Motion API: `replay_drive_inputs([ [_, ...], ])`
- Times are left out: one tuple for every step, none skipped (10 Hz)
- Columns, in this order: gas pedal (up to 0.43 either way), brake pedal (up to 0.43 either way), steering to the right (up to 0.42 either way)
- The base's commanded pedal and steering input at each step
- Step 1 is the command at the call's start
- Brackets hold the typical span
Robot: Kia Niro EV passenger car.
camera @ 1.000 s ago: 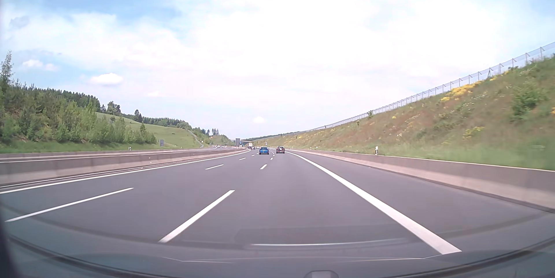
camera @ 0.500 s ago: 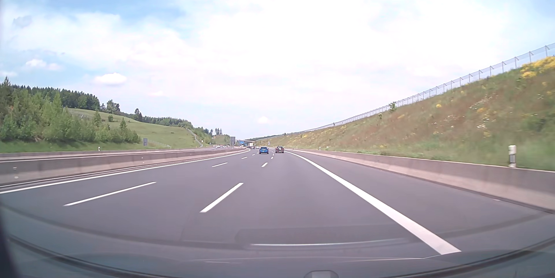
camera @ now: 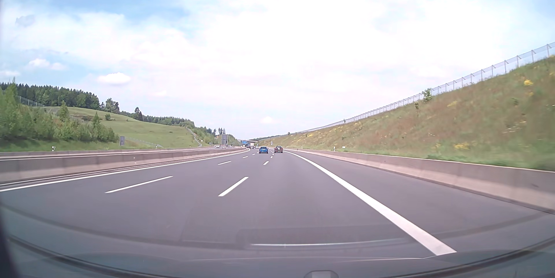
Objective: Follow the waypoints while adhering to traffic rules and regulations
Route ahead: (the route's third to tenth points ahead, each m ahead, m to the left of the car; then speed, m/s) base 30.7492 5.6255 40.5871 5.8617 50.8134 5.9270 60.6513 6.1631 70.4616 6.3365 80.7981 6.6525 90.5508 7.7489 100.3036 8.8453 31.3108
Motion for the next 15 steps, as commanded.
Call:
replay_drive_inputs([
  [0.37, 0.0, -0.006],
  [0.37, 0.0, -0.006],
  [0.37, 0.0, -0.006],
  [0.37, 0.0, -0.006],
  [0.37, 0.0, -0.006],
  [0.37, 0.0, -0.006],
  [0.37, 0.0, -0.006],
  [0.37, 0.0, -0.006],
  [0.37, 0.0, -0.006],
  [0.37, 0.0, -0.006],
  [0.37, 0.0, -0.006],
  [0.37, 0.0, -0.006],
  [0.37, 0.0, -0.006],
  [0.37, 0.0, -0.006],
  [0.37, 0.0, -0.006],
])
